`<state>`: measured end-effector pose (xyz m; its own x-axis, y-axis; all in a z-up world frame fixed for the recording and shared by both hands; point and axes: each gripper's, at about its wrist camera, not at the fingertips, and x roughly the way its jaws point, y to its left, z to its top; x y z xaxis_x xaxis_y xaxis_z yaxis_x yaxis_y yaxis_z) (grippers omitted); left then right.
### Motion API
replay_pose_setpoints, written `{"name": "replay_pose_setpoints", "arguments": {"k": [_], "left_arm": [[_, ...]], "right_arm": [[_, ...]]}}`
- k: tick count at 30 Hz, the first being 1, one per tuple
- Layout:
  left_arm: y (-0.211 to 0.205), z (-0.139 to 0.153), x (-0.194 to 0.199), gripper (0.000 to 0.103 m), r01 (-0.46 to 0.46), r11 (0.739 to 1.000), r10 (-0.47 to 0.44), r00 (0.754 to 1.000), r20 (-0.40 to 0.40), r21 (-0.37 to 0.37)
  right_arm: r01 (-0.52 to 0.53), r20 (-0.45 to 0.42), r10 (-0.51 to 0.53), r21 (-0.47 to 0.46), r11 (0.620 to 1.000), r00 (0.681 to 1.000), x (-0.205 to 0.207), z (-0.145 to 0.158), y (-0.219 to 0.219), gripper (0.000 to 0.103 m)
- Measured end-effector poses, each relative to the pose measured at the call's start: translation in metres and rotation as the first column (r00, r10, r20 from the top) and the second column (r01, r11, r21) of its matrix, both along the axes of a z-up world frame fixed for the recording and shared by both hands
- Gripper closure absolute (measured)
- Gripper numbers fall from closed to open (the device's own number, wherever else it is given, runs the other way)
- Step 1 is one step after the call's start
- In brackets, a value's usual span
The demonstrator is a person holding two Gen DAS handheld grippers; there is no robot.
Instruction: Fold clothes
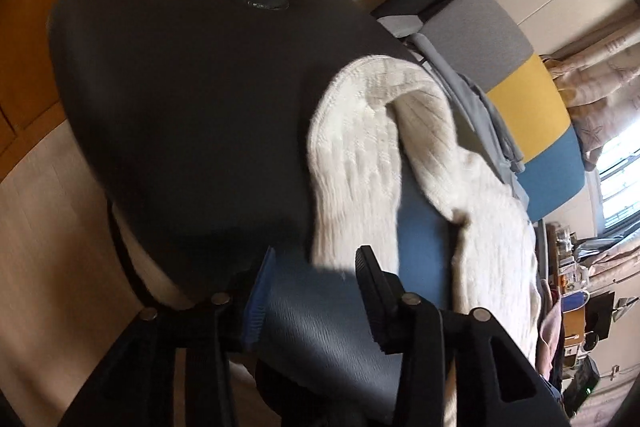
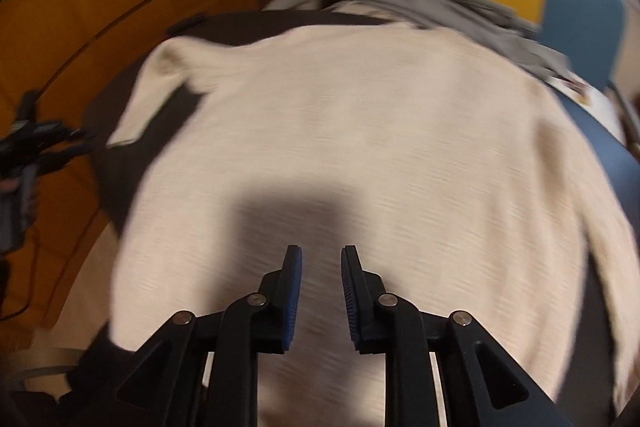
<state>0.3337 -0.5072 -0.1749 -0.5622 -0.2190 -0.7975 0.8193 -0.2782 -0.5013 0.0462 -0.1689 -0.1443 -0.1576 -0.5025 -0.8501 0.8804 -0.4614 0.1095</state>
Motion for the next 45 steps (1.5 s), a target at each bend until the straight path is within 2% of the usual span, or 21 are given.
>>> {"name": "replay_pose_setpoints", "arguments": {"k": [2, 4, 8, 11, 13, 14, 15, 16, 17, 20, 22, 27, 31, 33, 35, 37, 38, 41, 42, 44, 45], "left_arm": [[-0.012, 0.000, -0.004, 0.058, 0.009, 1.000, -0.009, 0.999, -0.032, 0.008], [-0.021, -0.003, -0.016, 0.057, 0.030, 1.000, -0.030, 0.999, -0.031, 0.000], [-0.031, -0.012, -0.037, 0.055, 0.078, 0.997, -0.078, 0.997, 0.008, -0.001], [-0.033, -0.012, -0.050, 0.056, 0.113, 0.993, -0.112, 0.993, 0.036, -0.028], [-0.036, -0.013, -0.051, 0.058, 0.115, 0.993, -0.115, 0.993, 0.022, -0.017], [-0.037, -0.013, -0.052, 0.071, 0.116, 0.993, -0.116, 0.993, 0.014, -0.011], [-0.041, -0.016, -0.051, 0.079, 0.119, 0.993, -0.119, 0.993, 0.000, 0.019], [-0.045, -0.019, -0.047, 0.097, 0.115, 0.992, -0.114, 0.993, -0.025, 0.057], [-0.048, -0.022, -0.043, 0.096, 0.112, 0.989, -0.107, 0.993, -0.051, 0.094], [-0.056, -0.014, -0.036, 0.096, 0.134, 0.986, -0.127, 0.989, -0.076, 0.098], [-0.065, 0.002, -0.027, 0.097, 0.154, 0.983, -0.136, 0.977, -0.164, 0.104], [-0.087, 0.064, -0.003, 0.097, 0.171, 0.985, -0.160, 0.956, -0.246, 0.024], [-0.098, 0.099, 0.006, 0.097, 0.247, 0.969, -0.227, 0.924, -0.309, 0.026], [-0.106, 0.110, 0.007, 0.097, 0.256, 0.967, -0.240, 0.928, -0.284, 0.018], [-0.120, 0.119, 0.012, 0.097, 0.241, 0.970, -0.231, 0.945, -0.231, 0.014], [-0.144, 0.124, 0.012, 0.097, 0.189, 0.982, -0.189, 0.978, -0.087, -0.015], [-0.155, 0.121, 0.012, 0.098, 0.162, 0.987, -0.163, 0.986, -0.043, -0.015], [-0.180, 0.110, 0.005, 0.100, 0.074, 0.997, -0.070, 0.989, 0.130, -0.030], [-0.175, 0.109, -0.001, 0.100, 0.095, 0.995, -0.092, 0.991, 0.099, -0.029], [-0.159, 0.110, -0.012, 0.088, 0.153, 0.988, -0.152, 0.988, 0.031, -0.027], [-0.144, 0.111, -0.022, 0.083, 0.209, 0.976, -0.206, 0.977, 0.056, -0.058]], "right_arm": [[-0.058, 0.003, 0.058, -0.008, 0.998, 0.998, 0.012, 0.002, -0.019, 0.081], [-0.093, 0.003, 0.093, -0.011, 0.996, 0.996, 0.018, 0.002, -0.034, 0.079], [-0.147, -0.004, 0.147, -0.007, 0.989, 0.989, 0.024, -0.003, -0.060, 0.076], [-0.170, 0.002, 0.170, -0.001, 0.985, 0.985, 0.025, -0.010, -0.074, 0.074], [-0.180, 0.013, 0.180, 0.003, 0.984, 0.984, 0.025, -0.016, -0.083, 0.074], [-0.185, 0.018, 0.185, 0.005, 0.983, 0.983, 0.026, -0.018, -0.087, 0.074], [-0.188, 0.020, 0.187, 0.016, 0.982, 0.982, 0.026, -0.022, -0.091, 0.074], [-0.190, 0.021, 0.189, 0.032, 0.981, 0.982, 0.026, -0.027, -0.094, 0.073], [-0.192, 0.022, 0.191, 0.047, 0.980, 0.981, 0.026, -0.031, -0.097, 0.073], [-0.198, 0.016, 0.197, 0.051, 0.979, 0.980, 0.028, -0.035, -0.101, 0.071], [-0.202, 0.014, 0.202, 0.054, 0.978, 0.979, 0.028, -0.036, -0.105, 0.068], [-0.207, 0.007, 0.207, 0.049, 0.977, 0.978, 0.029, -0.039, -0.113, 0.063], [-0.201, 0.013, 0.200, 0.038, 0.979, 0.980, 0.031, -0.040, -0.116, 0.056], [-0.201, 0.009, 0.201, 0.037, 0.979, 0.980, 0.034, -0.042, -0.118, 0.054], [-0.203, 0.002, 0.203, 0.041, 0.978, 0.979, 0.037, -0.042, -0.118, 0.052], [-0.205, -0.004, 0.205, 0.043, 0.978, 0.979, 0.038, -0.042, -0.119, 0.051], [-0.205, -0.006, 0.206, 0.043, 0.978, 0.979, 0.039, -0.043, -0.120, 0.050], [-0.198, -0.010, 0.198, 0.041, 0.979, 0.980, 0.040, -0.044, -0.122, 0.049], [-0.197, -0.009, 0.197, 0.040, 0.980, 0.980, 0.039, -0.044, -0.123, 0.049], [-0.197, -0.009, 0.197, 0.035, 0.980, 0.980, 0.039, -0.045, -0.125, 0.047], [-0.197, -0.009, 0.198, 0.032, 0.980, 0.980, 0.039, -0.045, -0.125, 0.047]]}}
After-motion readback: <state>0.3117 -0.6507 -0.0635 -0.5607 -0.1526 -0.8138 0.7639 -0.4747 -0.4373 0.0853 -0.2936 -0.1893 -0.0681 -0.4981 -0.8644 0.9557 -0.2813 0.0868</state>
